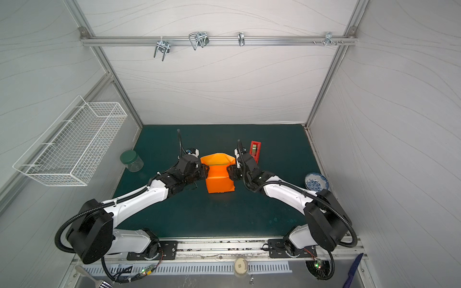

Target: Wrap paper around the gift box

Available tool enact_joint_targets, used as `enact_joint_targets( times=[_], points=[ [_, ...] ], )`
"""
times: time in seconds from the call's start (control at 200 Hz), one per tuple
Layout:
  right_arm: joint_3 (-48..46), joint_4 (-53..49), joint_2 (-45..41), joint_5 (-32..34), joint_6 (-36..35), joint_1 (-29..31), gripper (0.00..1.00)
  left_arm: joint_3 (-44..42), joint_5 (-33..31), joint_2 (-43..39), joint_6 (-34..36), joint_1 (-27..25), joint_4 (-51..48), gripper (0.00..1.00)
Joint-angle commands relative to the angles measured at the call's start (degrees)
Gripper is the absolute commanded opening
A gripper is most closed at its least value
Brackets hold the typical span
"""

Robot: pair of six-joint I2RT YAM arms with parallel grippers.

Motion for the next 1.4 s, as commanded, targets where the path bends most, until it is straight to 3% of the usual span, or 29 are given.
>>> enact_joint_targets(
  times=[0.0,0.39,0.615,1.01,1.396],
  points=[
    [1.23,-5.42,0.97,2.60,-2.25,-0.68,0.52,-0.26,-0.82,1.08,1.54,-0.36,-3.65,0.42],
    [0.31,-9.55,2.63,6.81,-3.77,0.77,0.33,5.56,-10.10,0.68,3.57,-3.19,-9.63,0.35],
    [0.87,-10.03,2.61,7.25,-4.16,1.43,0.31,9.09,-14.29,1.95,6.01,-5.13,-12.24,0.27],
    [7.23,-12.39,2.34,7.82,-6.70,1.46,0.41,6.64,-15.14,4.70,5.79,-6.34,-10.26,0.08],
    [5.62,-12.24,5.01,8.41,-8.53,1.54,0.21,6.87,-14.37,4.97,5.90,-6.45,-9.64,0.00]
  ],
)
